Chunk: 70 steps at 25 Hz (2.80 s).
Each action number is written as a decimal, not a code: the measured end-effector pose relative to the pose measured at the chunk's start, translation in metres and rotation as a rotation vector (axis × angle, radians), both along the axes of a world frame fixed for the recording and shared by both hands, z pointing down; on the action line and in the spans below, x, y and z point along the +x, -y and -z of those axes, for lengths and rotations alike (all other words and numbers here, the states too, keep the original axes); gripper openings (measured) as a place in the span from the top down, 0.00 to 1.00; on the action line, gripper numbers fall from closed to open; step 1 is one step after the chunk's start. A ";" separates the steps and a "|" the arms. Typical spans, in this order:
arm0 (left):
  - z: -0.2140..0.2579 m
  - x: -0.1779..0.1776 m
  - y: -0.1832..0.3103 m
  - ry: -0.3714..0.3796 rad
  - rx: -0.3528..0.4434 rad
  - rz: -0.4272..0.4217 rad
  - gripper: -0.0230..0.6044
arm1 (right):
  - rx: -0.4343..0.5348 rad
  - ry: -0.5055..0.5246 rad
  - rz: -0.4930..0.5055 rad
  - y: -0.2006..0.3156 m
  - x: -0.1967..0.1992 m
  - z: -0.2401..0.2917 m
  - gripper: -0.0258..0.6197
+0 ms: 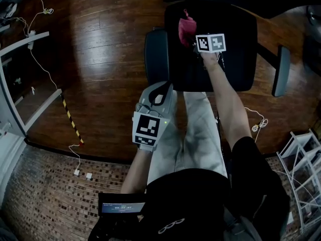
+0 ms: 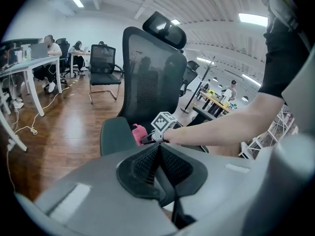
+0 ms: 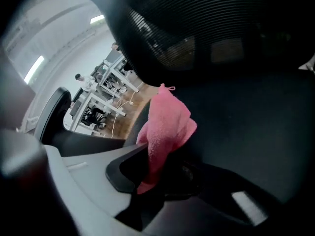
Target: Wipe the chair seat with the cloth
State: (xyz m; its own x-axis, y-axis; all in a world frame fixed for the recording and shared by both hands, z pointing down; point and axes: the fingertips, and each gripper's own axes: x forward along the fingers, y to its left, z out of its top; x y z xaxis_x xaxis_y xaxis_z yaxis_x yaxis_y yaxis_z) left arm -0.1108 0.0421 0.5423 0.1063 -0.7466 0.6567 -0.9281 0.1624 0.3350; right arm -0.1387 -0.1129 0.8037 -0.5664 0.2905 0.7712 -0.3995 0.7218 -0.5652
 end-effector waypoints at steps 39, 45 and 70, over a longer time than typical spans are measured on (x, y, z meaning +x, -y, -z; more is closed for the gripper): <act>0.010 0.040 0.025 0.002 0.004 -0.200 0.98 | 0.414 -0.488 -0.128 0.127 0.230 -0.003 0.84; 0.008 0.023 0.003 0.000 -0.003 -0.195 0.98 | 0.335 -0.384 -0.030 0.055 0.154 -0.010 0.84; -0.005 0.014 -0.007 -0.002 -0.017 -0.267 0.98 | -0.124 0.081 -0.001 -0.103 0.037 0.022 0.84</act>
State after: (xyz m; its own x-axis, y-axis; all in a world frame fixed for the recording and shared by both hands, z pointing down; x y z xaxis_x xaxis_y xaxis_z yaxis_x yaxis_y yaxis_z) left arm -0.0965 0.0496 0.5472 0.2997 -0.6807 0.6684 -0.9380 -0.0824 0.3366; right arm -0.1015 -0.0100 0.7816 -0.6258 0.3800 0.6811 -0.3498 0.6437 -0.6806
